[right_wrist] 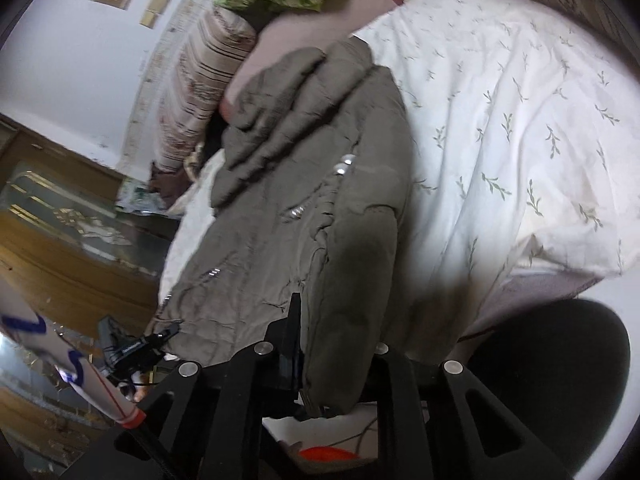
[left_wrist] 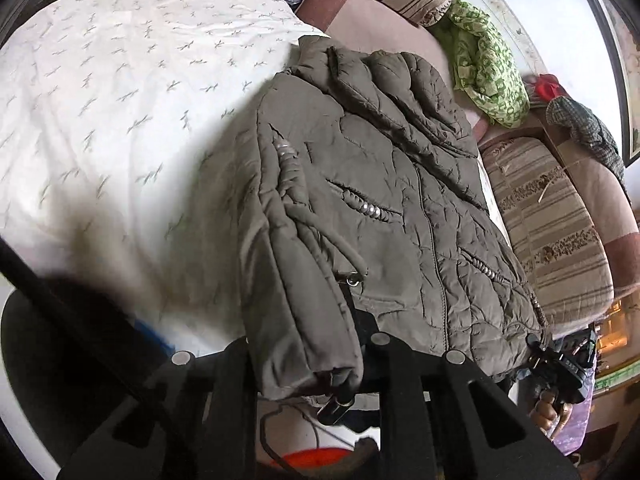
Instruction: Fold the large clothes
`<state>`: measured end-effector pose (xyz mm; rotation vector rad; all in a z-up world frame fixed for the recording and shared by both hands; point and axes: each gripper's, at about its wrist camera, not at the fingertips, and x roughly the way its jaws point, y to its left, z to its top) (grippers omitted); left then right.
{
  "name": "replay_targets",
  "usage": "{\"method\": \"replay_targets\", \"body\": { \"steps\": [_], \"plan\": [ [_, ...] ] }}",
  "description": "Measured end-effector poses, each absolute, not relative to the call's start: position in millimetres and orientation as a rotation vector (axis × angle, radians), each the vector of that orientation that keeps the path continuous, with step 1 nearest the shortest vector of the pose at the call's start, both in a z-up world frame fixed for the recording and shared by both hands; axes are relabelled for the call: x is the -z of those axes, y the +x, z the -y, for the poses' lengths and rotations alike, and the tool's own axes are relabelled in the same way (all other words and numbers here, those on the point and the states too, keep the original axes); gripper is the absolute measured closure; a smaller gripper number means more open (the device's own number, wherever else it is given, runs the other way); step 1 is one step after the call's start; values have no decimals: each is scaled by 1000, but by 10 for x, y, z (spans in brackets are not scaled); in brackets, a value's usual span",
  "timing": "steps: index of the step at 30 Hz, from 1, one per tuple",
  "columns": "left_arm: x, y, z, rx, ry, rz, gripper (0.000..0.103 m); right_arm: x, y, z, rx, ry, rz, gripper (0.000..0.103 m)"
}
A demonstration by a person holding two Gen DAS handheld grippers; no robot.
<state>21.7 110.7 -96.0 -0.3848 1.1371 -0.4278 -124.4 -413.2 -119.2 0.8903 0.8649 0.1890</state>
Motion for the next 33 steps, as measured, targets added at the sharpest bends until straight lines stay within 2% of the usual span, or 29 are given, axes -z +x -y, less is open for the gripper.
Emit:
{"method": "replay_targets", "body": {
  "steps": [9, 11, 14, 16, 18, 22, 33],
  "plan": [
    [1137, 231, -905, 371, -240, -1181, 85, 1263, -1310, 3976, -102, 807, -954, 87],
    [1127, 263, -785, 361, -191, -1179, 85, 1228, -1272, 3872, -72, 732, -969, 83],
    [1139, 260, -716, 363, -142, -1167, 81, 1238, -1259, 3817, -36, 693, -976, 79],
    [1179, 285, -716, 354, -156, -1171, 74, 1280, -1265, 3808, -17, 691, -982, 78],
    [1250, 320, -755, 345, -198, -1189, 74, 1342, -1272, 3815, 4, 699, -996, 77],
    [1258, 275, -785, 349, -196, -1181, 84, 1415, -1272, 3815, 21, 720, -1008, 83],
    [684, 419, -898, 405, -343, -1051, 86, 821, -892, 3784, -36, 705, -919, 86]
  ]
}}
